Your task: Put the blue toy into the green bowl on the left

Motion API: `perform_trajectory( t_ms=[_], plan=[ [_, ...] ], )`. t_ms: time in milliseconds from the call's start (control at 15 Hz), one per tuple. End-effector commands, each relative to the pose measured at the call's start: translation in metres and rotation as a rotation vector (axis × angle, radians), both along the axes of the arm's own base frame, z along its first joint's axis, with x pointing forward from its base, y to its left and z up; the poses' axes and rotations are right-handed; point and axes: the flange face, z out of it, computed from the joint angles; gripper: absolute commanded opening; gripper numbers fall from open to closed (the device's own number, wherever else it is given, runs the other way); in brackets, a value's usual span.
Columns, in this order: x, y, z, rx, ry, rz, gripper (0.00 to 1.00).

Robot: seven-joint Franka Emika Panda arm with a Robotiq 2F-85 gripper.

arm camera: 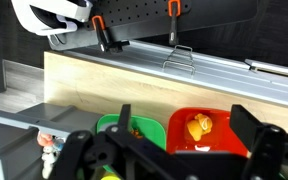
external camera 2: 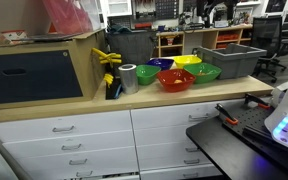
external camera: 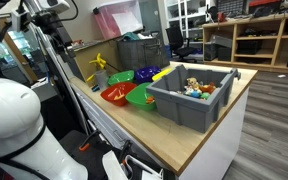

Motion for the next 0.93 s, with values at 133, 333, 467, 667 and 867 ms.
perform_trajectory(
  t_ms=[133,333,467,667,867],
  plan=[
    [0.037,-0.047,0.021,0.114,-0.007,0.005,1.0],
    [0.057,-0.073,0.02,0.174,-0.004,-0.012,1.0],
    [0.074,-0.095,0.016,0.209,0.001,-0.023,1.0],
    [0.099,-0.128,0.014,0.24,0.003,-0.053,1.0],
    [0.125,-0.164,0.013,0.265,0.002,-0.08,1.0]
  ],
)
